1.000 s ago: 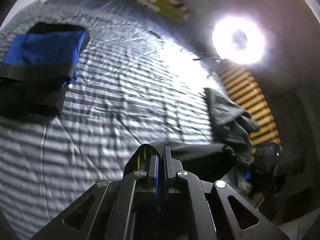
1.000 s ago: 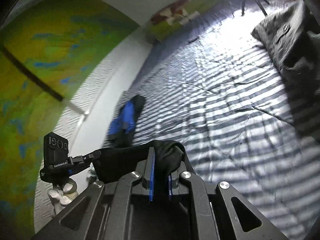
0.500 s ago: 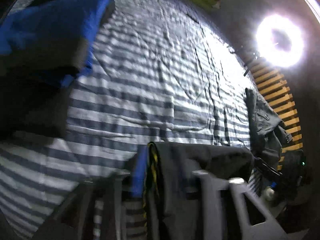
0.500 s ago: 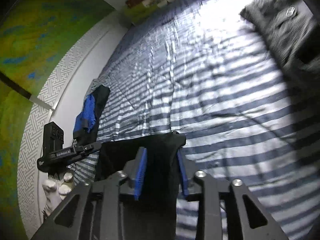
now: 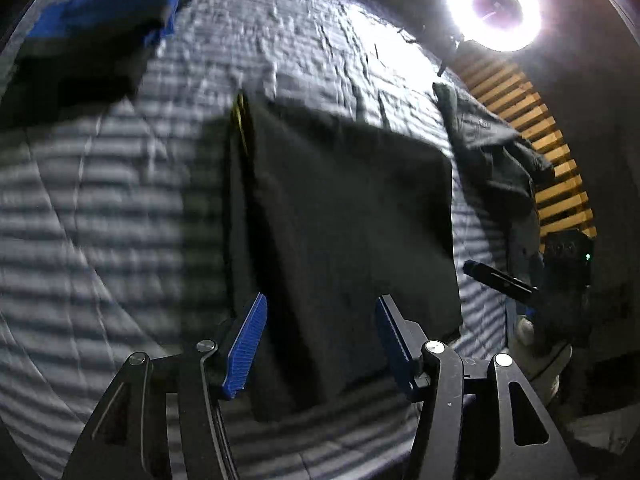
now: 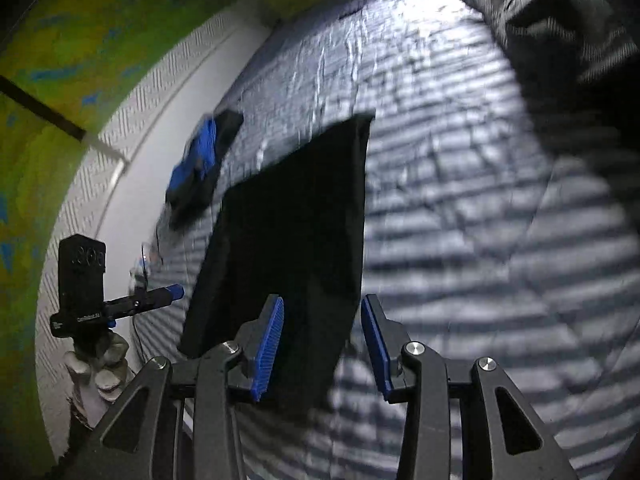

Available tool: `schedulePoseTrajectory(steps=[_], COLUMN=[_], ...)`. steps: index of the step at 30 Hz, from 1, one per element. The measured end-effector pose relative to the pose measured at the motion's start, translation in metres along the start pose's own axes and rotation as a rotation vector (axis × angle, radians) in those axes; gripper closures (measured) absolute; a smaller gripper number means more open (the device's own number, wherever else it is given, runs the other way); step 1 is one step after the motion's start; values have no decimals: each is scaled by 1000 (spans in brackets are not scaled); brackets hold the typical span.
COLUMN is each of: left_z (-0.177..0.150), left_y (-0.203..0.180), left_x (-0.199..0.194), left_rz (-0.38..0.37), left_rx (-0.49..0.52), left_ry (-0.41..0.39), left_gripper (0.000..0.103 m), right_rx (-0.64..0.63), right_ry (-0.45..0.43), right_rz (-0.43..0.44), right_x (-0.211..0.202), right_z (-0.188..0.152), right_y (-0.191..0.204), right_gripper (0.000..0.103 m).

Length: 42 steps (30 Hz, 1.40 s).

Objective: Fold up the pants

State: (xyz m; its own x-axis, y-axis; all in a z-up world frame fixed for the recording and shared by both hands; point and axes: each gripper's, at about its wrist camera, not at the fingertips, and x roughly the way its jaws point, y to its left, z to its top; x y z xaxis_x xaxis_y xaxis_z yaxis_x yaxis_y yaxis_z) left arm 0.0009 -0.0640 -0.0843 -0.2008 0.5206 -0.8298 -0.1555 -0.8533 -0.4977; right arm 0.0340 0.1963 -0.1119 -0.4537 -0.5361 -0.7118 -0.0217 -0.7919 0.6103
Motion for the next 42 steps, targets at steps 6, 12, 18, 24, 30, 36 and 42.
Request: schedulePoseTrajectory(steps=[6,12,18,24,30,36,42], left_z=[-15,-12,-8,-21,-12,51,90], left_y=[2,-1,3,16,21,-1,13], left_x=[15,6,-20,0,-17,-6,59], left_rz=[32,60,51,136,147,90,271], left_rx=[-20,-7,-32,-34,-42,22,60], left_ry=[37,-5,-66,-4,-50,-109,-66], left_gripper=[70,102,102,101,79,71,74], right_rx=[19,85,31,-28,-138,-204,-234], right_ry=[91,72,41,103,17,-18,123], right_rz=[41,173,234,17,-72,28,-36], right_x=[20,9,-4,13,-8,5,52], right_z=[-15,-7,-7,-17,-10,-3,-13], right_y=[-4,-4,13,12,32,67,74], right_gripper=[66,83,88,94,91,91,91])
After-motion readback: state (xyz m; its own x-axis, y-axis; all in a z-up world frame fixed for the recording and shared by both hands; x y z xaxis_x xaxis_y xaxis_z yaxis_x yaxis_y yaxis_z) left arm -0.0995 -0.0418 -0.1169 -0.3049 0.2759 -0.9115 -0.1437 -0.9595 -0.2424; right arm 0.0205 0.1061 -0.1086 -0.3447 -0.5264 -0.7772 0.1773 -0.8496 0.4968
